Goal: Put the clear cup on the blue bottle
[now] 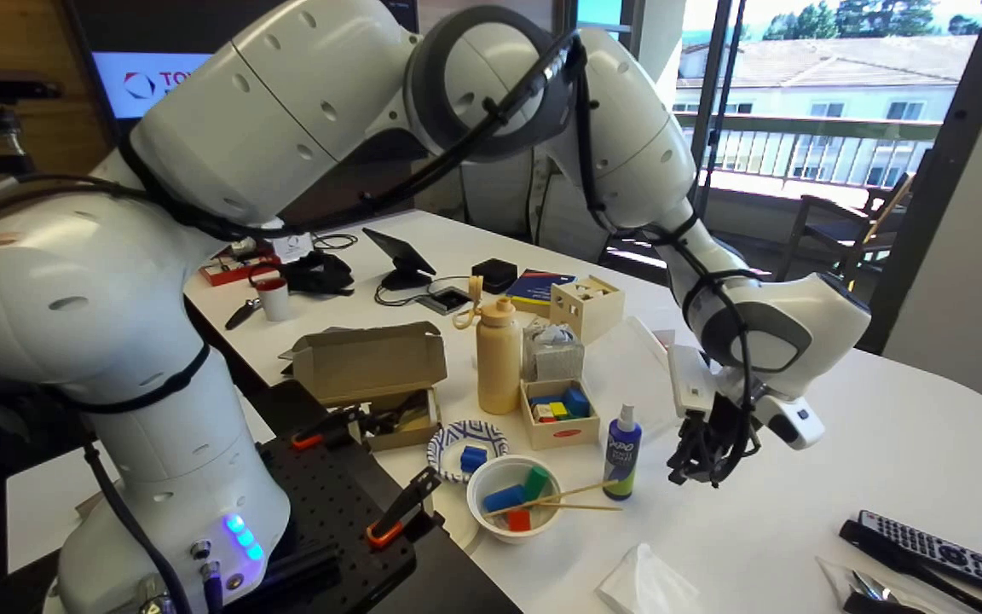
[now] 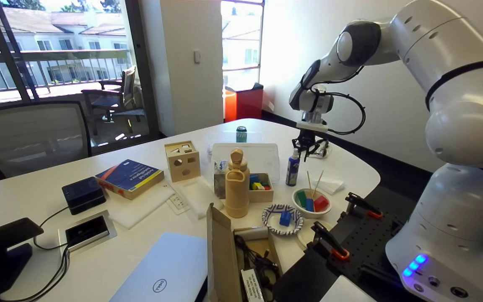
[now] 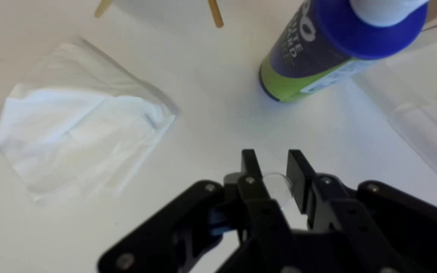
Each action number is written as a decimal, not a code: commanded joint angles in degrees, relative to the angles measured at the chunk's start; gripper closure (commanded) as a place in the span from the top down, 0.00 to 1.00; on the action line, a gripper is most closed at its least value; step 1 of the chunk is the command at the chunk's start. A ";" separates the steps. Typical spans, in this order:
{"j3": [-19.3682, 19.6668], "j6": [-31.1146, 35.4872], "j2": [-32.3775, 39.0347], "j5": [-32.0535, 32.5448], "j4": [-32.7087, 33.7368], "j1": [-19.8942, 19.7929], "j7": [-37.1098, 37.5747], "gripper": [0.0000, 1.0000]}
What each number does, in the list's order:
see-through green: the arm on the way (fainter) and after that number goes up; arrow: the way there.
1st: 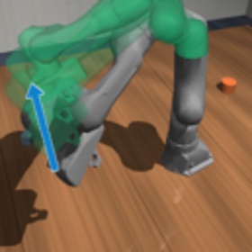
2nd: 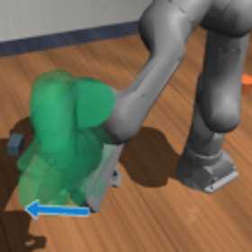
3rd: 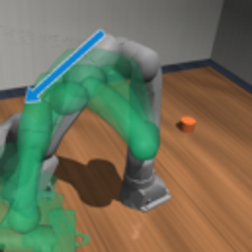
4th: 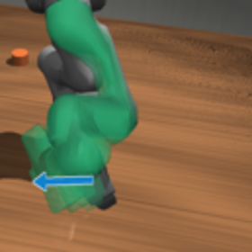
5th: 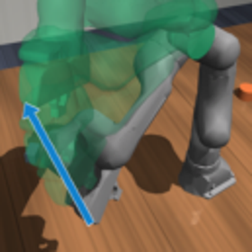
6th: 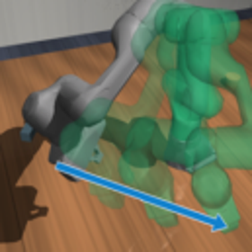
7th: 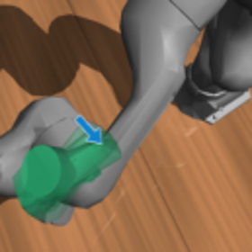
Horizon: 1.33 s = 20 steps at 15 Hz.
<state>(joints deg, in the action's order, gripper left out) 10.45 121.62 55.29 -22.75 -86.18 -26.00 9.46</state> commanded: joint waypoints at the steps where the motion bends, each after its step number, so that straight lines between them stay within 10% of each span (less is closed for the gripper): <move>1: 1.65 1.34 -11.17 1.25 -11.51 3.81 2.94 0.06; 9: 6.20 4.53 -27.37 5.13 -27.06 11.36 12.86 0.06; 20: 2.95 7.18 -28.23 3.55 -27.78 10.14 7.67 0.06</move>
<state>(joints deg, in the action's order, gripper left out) 14.59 127.83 28.77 -18.37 -112.64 -15.21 19.24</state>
